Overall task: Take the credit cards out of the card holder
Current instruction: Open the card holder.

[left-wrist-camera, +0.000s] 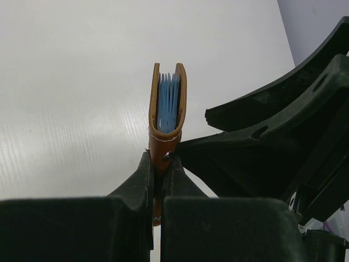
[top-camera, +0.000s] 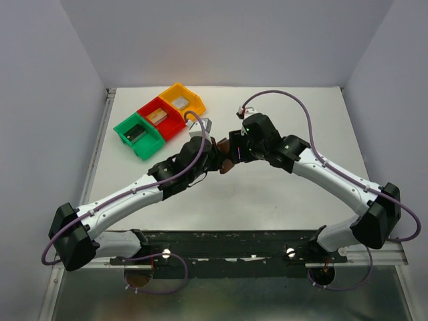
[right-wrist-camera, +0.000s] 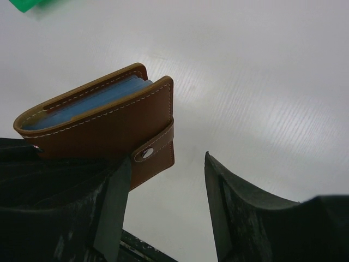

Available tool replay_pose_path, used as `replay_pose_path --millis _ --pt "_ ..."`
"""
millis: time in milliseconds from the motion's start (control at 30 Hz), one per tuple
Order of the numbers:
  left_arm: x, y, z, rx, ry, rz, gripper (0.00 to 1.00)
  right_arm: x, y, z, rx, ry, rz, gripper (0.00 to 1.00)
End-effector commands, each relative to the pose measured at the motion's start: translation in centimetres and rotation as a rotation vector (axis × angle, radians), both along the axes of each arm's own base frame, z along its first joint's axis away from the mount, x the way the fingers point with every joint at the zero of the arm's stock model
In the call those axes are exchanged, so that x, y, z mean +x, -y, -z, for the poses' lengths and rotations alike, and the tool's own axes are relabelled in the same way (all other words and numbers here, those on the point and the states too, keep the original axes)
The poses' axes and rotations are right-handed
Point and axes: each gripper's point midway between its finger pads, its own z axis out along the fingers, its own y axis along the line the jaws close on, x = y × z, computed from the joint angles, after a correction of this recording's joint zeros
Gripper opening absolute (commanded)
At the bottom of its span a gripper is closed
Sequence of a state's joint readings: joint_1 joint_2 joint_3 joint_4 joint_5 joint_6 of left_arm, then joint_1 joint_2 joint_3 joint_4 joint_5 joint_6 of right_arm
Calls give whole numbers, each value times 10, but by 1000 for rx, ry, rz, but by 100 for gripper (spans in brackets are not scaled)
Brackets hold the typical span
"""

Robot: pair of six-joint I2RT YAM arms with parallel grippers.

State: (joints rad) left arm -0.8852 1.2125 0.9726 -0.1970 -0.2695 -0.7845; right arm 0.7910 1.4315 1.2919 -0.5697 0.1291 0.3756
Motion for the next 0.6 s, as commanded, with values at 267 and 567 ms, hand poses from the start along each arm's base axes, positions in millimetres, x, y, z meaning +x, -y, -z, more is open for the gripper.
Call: replay_pose_path --millis 267,567 --pt "-1 11 -26 -55 62 9 0 1 -5 9 -37 -36 4 58" --pt "-7 16 -30 -61 73 32 0 8 1 11 -70 -11 31 44"
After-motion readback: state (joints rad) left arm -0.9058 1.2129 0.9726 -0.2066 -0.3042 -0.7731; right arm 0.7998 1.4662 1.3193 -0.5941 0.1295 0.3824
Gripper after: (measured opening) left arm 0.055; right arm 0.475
